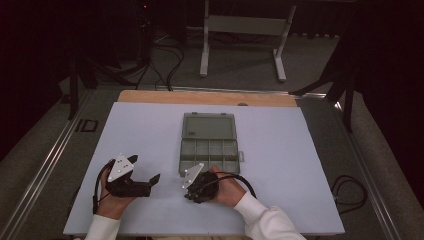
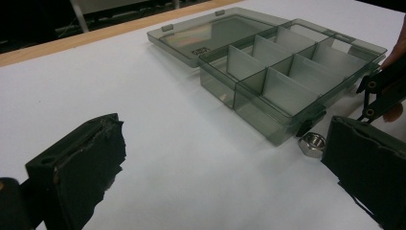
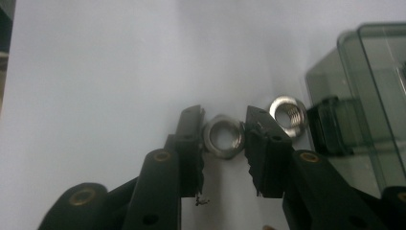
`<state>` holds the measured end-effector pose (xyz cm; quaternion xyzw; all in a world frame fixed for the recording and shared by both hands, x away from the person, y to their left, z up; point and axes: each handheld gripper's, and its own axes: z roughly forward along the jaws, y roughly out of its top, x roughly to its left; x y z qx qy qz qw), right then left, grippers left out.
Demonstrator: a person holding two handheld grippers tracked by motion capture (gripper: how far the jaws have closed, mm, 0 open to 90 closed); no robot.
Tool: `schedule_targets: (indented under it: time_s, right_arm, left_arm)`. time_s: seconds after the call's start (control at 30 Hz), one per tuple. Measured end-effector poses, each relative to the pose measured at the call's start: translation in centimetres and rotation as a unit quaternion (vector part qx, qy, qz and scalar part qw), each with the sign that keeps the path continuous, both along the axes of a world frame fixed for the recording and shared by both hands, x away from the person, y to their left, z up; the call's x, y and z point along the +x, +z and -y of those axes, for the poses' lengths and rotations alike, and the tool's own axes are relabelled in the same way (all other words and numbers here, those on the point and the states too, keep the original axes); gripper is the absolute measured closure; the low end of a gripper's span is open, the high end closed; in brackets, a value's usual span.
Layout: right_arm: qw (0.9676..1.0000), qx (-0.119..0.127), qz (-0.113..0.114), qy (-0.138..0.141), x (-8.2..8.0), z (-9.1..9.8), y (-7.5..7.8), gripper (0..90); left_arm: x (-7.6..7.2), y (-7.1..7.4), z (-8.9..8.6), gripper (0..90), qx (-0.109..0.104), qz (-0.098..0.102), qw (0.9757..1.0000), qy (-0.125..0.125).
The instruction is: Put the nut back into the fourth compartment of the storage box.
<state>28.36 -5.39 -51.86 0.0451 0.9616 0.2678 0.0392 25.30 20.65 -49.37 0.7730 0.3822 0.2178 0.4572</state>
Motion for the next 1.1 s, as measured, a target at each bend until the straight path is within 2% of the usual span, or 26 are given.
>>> schedule_targets:
  time_s: [0.33,0.6,0.8,0.9,1.1]
  right_arm:
    - [0.9998,-0.016,0.000,-0.008,0.2,1.3,0.2,70.1]
    - [0.9992,-0.027,0.000,-0.031,0.7,3.3,0.4,70.2]
    - [0.9983,-0.028,-0.005,-0.051,0.9,5.0,0.5,70.3]
    - [0.9982,-0.020,-0.009,-0.056,0.9,5.8,0.8,70.4]
    - [0.9981,-0.016,-0.007,-0.059,1.0,6.1,1.3,70.4]
  left_arm:
    - [0.0,0.0,0.0,1.4,0.000,0.000,1.0000,0.001]
    - [0.0,0.0,0.0,1.4,0.000,0.000,1.0000,0.000]
    - [0.0,-0.1,0.1,1.4,0.000,-0.001,1.0000,0.000]
    - [0.0,-0.1,0.1,1.4,0.000,-0.001,1.0000,0.000]
    - [0.0,-0.1,0.1,1.4,0.000,-0.001,1.0000,0.000]
